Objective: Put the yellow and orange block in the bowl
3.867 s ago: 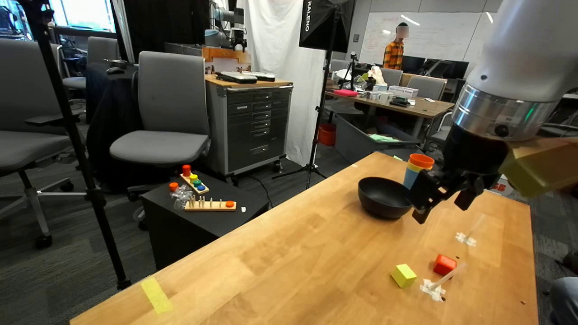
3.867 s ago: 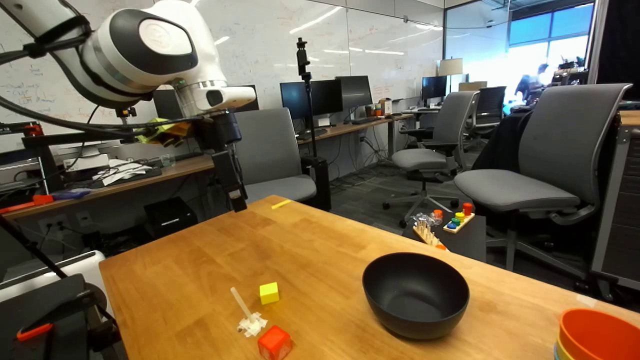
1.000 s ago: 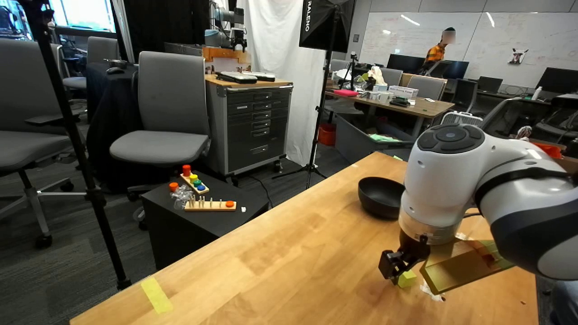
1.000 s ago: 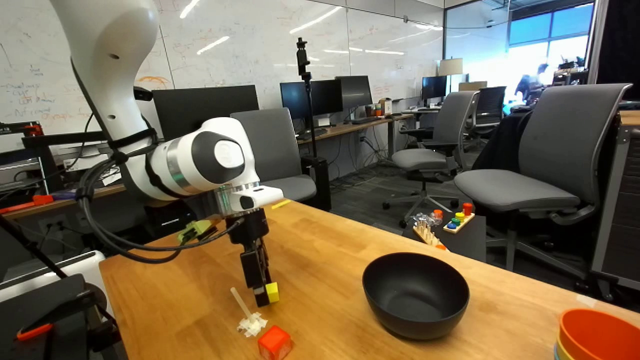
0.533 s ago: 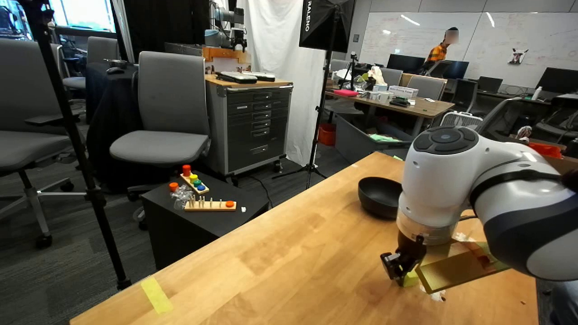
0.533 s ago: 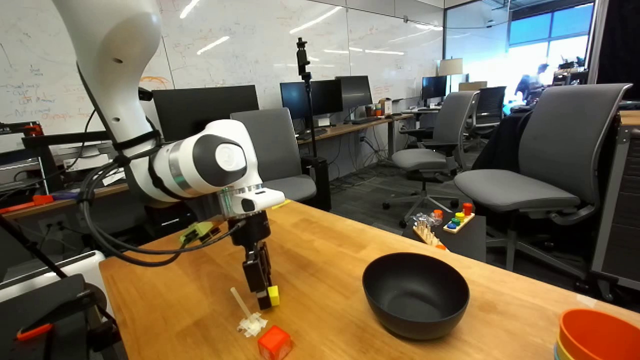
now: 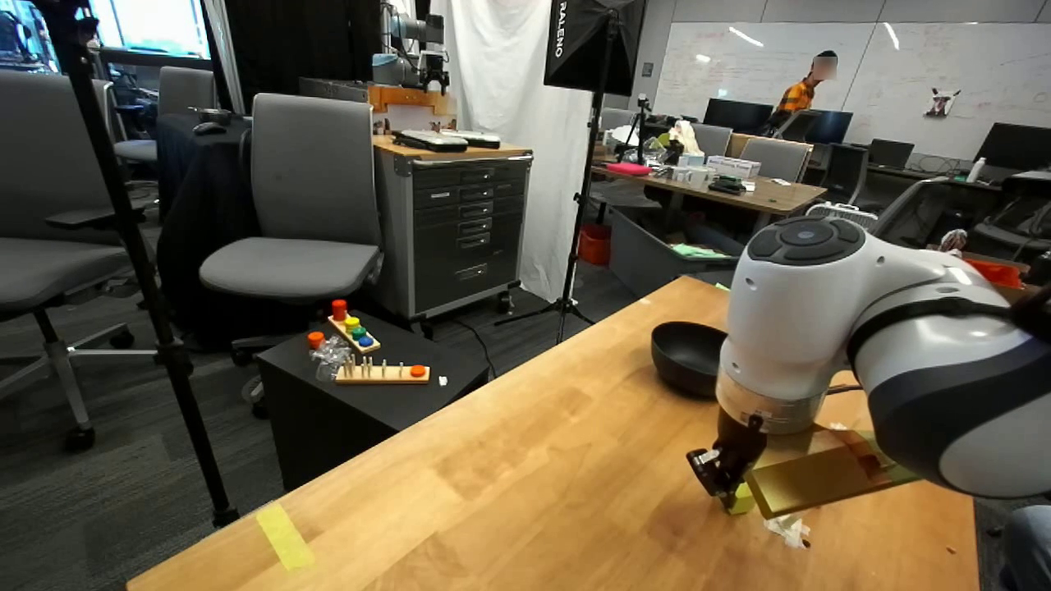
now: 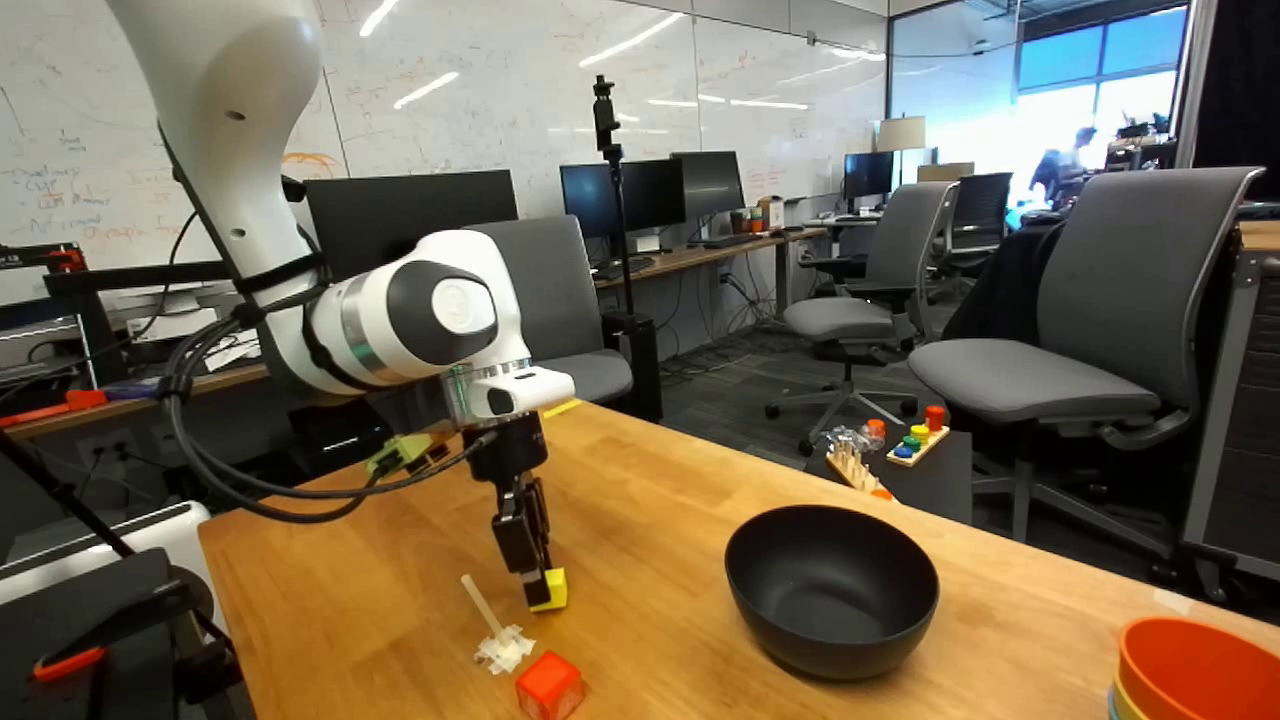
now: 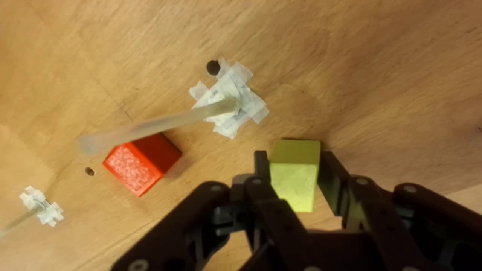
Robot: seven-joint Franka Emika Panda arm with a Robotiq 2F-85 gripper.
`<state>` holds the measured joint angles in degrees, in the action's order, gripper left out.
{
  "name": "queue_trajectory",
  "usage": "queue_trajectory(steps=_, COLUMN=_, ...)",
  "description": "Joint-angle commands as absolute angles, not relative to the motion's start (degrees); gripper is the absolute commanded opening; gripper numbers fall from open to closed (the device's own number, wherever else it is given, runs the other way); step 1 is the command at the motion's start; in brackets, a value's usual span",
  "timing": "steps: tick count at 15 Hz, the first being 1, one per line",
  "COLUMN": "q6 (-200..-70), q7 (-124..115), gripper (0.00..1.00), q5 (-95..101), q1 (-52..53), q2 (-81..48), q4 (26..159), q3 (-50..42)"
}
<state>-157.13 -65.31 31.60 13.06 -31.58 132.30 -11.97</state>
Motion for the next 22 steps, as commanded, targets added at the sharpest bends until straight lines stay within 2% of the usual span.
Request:
queue_trajectory(steps=1, q6=-156.54, q7=-63.78, gripper=0.14, q5=29.63, q1=15.04, q2=-31.31, q4=131.86, q3=-13.63)
queue_trajectory(steps=13, q6=-157.01, q7=-64.17, gripper=0.12, q5=28.41, q1=14.26, q2=-20.54, q4=134.39, q3=-14.17)
queue_trajectory(steps=22, q6=-153.36, q7=-64.96, gripper=0.12, q5=25.86, q1=8.73, q2=-15.73, q4=131.48, q3=-14.93)
